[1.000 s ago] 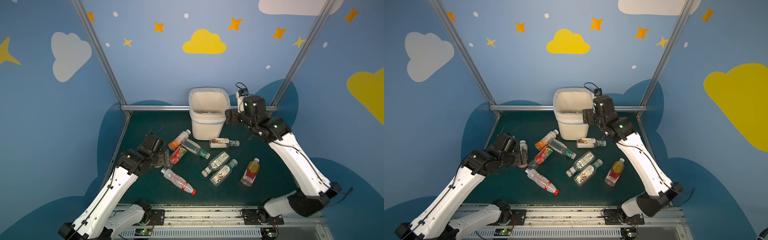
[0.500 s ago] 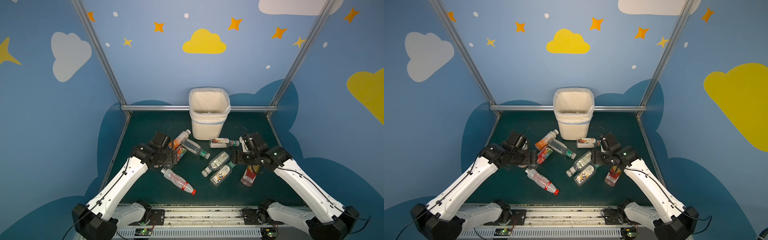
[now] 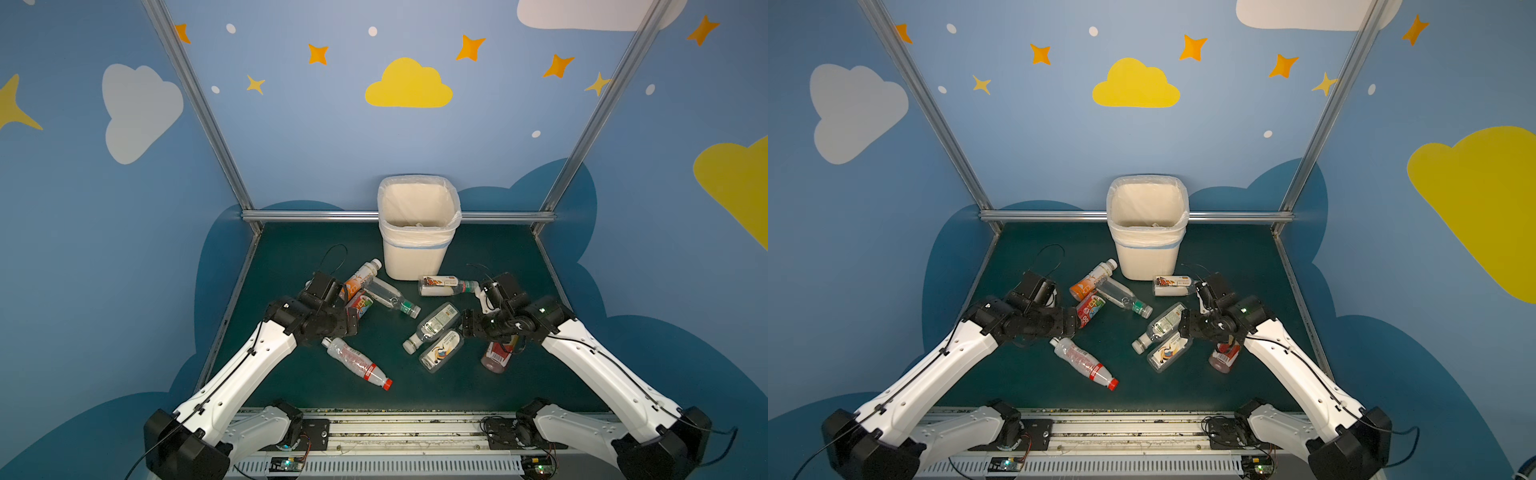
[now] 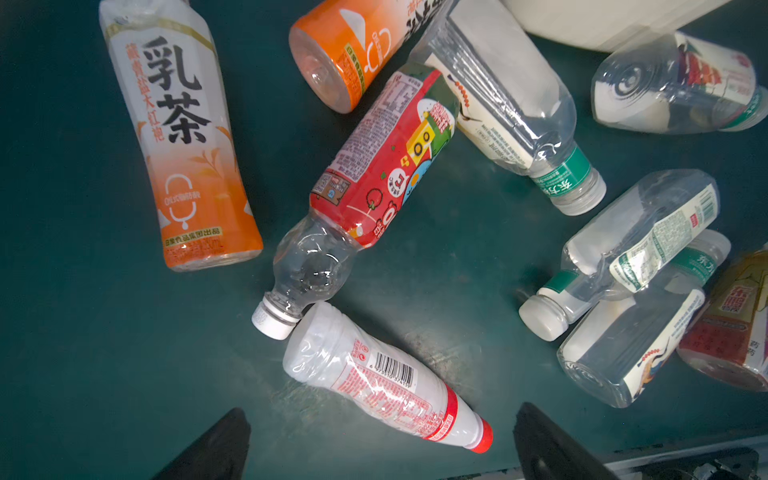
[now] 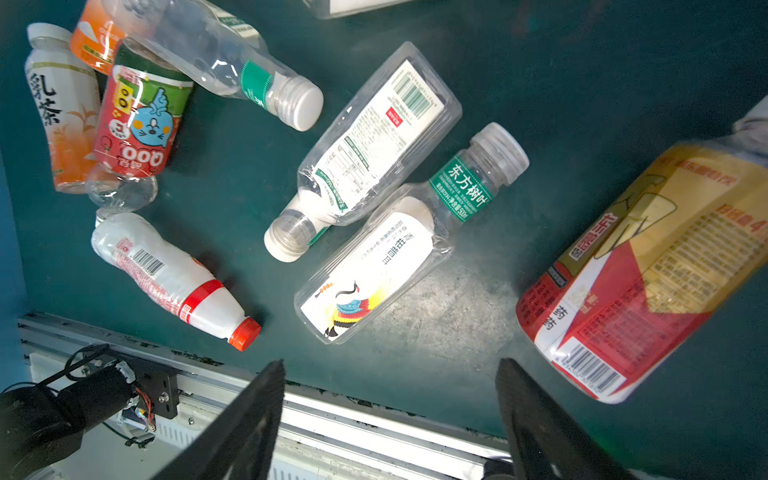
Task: Throw the plastic bottles in the bin
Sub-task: 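Move the right gripper back over the clear water bottles near the pile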
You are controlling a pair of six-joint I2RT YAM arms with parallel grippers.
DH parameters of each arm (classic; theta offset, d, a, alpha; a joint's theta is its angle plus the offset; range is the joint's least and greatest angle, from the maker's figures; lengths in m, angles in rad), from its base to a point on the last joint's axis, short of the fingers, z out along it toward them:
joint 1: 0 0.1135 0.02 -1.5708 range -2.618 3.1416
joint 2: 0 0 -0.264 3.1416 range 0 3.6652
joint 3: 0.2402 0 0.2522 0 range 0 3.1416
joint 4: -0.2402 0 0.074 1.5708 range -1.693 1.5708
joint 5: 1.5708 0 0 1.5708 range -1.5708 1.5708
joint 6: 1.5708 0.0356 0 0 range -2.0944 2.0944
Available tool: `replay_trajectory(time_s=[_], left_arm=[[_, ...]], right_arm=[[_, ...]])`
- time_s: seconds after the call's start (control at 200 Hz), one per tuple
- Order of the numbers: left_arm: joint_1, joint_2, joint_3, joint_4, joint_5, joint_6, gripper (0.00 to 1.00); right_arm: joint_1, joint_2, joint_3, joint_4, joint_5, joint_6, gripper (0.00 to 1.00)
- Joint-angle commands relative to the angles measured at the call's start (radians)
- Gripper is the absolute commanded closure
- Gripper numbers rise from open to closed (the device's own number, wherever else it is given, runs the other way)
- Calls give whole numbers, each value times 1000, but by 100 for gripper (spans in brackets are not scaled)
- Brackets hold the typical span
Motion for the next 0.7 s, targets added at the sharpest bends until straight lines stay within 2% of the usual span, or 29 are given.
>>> replay_trajectory(time_s=[0.0,0.12,0.32,0.696], left_arm=[[-2,-48,-19,33,-44,-15,0],[-1,-55,-15,9,-78,-16,0],[0,-27,19,-42,-118,-5,0],[15,18,-1,-36,-103,14,0]], right_arm=[[-4,35,-4,-4,-21,27,19],[-14,87,21,11,-9,35,19],[-25,191,41,-13,-72,18,19],[-24,179,-34,50,-110,49,19]])
